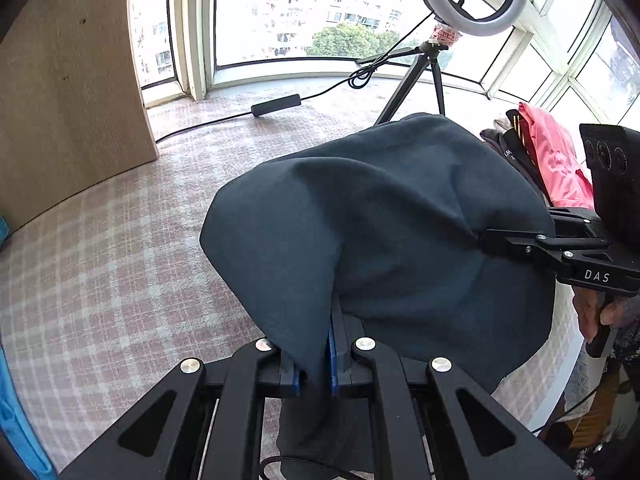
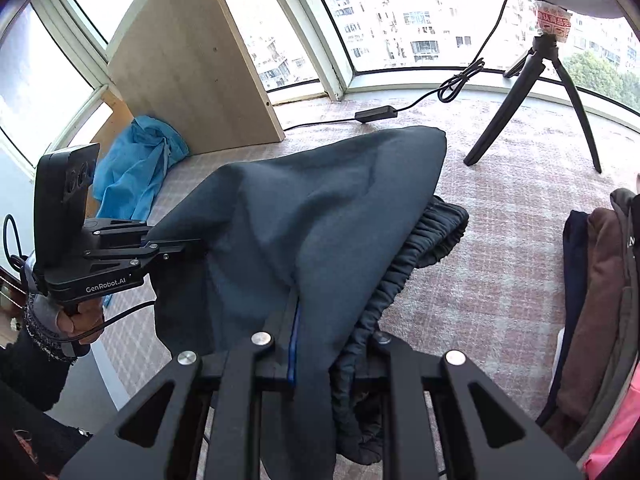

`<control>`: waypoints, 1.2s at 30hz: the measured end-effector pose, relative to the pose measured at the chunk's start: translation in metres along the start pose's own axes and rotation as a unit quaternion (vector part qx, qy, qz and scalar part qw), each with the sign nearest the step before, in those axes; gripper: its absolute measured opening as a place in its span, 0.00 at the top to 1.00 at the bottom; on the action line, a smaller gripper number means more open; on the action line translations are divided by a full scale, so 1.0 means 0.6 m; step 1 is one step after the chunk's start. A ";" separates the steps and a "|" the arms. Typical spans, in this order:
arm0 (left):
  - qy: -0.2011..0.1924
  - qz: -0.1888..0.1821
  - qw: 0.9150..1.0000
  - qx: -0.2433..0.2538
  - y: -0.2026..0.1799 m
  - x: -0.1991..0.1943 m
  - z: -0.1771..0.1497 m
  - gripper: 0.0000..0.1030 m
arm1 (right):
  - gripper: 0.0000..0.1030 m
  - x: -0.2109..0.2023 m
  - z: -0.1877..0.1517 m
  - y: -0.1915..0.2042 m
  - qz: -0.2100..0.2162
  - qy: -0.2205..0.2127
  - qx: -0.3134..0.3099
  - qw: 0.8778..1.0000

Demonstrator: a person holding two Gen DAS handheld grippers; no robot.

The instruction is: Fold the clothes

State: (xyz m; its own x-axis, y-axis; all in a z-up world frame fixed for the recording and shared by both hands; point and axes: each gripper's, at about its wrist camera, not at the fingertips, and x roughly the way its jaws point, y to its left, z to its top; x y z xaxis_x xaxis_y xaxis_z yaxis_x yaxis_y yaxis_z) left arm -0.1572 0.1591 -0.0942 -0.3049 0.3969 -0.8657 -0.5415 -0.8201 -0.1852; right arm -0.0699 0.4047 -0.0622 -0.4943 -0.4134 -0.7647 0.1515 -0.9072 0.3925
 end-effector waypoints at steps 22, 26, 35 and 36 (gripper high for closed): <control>-0.077 -0.103 0.973 0.190 -0.527 -0.069 0.205 0.92 | 0.85 -0.491 -0.010 -0.250 -0.153 -0.071 0.009 0.986; -0.055 -0.101 0.975 0.189 -0.554 -0.011 0.223 0.92 | 0.85 -0.472 -0.019 -0.333 -0.141 -0.054 0.027 0.988; 0.027 -0.117 0.979 0.167 -0.532 0.120 0.210 0.79 | 0.69 -0.369 -0.062 -0.488 -0.071 -0.012 0.120 0.990; 0.028 -0.122 0.979 0.162 -0.527 0.120 0.212 0.78 | 0.69 -0.372 -0.062 -0.497 -0.055 -0.013 0.132 0.990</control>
State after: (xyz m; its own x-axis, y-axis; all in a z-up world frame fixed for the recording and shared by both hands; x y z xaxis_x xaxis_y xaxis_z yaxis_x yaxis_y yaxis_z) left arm -0.1079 0.4995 -0.0388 -0.0972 0.5330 -0.8405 -0.8155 -0.5268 -0.2397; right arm 0.0272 0.7644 -0.0279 -0.5177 -0.3079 -0.7982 -0.1318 -0.8932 0.4299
